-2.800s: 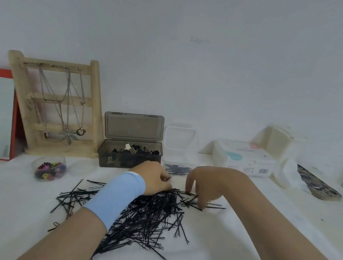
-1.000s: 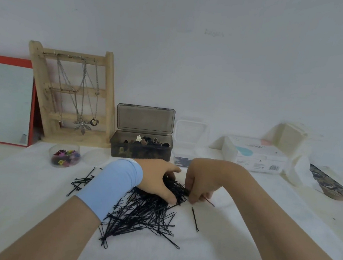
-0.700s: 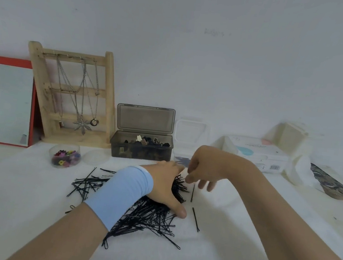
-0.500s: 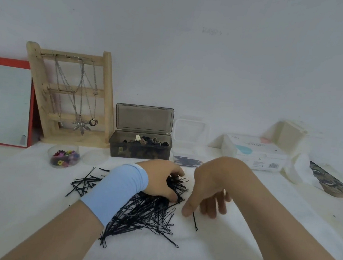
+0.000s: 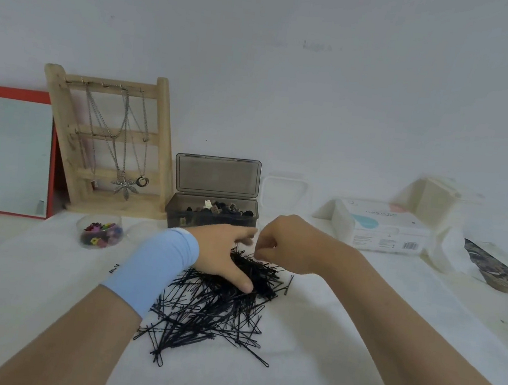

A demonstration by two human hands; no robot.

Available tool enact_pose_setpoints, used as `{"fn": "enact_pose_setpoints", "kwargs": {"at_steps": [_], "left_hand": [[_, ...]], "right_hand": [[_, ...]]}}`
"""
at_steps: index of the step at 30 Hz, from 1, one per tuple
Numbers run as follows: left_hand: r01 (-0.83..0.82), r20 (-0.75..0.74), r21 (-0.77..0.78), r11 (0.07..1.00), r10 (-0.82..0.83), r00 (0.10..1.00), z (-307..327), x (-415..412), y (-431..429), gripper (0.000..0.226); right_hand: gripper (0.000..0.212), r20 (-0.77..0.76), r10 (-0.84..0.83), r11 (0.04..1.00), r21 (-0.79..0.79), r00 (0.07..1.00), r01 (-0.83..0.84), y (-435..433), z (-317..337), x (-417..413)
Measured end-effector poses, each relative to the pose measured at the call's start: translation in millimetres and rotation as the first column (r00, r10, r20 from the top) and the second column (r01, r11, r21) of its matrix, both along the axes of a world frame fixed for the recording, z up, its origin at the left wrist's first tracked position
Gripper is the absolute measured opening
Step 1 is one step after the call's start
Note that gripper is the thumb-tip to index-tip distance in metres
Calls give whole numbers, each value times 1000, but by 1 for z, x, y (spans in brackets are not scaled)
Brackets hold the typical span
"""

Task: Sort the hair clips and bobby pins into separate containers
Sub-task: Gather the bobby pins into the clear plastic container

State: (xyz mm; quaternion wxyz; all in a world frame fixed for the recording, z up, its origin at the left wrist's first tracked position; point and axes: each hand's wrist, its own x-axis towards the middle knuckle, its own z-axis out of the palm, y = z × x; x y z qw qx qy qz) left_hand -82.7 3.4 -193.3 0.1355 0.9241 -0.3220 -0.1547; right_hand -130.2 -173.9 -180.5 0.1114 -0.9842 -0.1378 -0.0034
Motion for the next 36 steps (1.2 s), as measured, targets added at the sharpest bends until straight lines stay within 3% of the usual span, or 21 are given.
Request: {"fn": "enact_pose_setpoints", "kwargs": {"at_steps": [3, 6, 7, 11, 14, 17, 23, 28, 32, 36], "left_hand": [[-42, 9, 121, 992, 41, 999, 5, 8, 16, 118], [-39, 9, 198, 979, 38, 999, -3, 13, 20, 103], [-41, 21, 185, 982, 37, 999, -5, 13, 18, 96], [-60, 40, 75, 995, 57, 998, -5, 15, 19, 68], [-48, 17, 49, 998, 47, 999, -6, 13, 18, 72], [1, 82, 110, 994, -10, 997, -11, 12, 11, 76], [-31, 147, 55, 998, 22, 989, -8, 11, 10, 36], [-1, 166, 95, 995, -15, 986, -9, 9, 8, 39], [4, 203, 37, 999, -12, 979, -10, 10, 7, 26], [-15, 136, -76, 997, 26, 990, -6, 9, 10, 23]], "right_hand": [[31, 35, -41, 995, 95, 999, 37, 2, -3, 1], [71, -211, -10, 999, 45, 977, 20, 11, -6, -4], [75, -266, 0, 1000, -11, 964, -3, 14, -6, -6], [49, -249, 34, 998, -51, 968, -48, 9, -3, -5], [34, -238, 15, 994, -97, 971, -39, 3, -1, -3], [34, -224, 27, 992, -117, 974, -55, 12, -8, -1], [32, -193, 12, 996, -85, 981, -29, 16, -14, 3], [29, -238, 35, 991, -114, 971, -64, 10, -8, 0], [37, -201, 20, 991, -123, 979, -46, 17, -14, 2], [33, -164, 12, 998, -63, 986, -22, 9, -12, 5]]}}
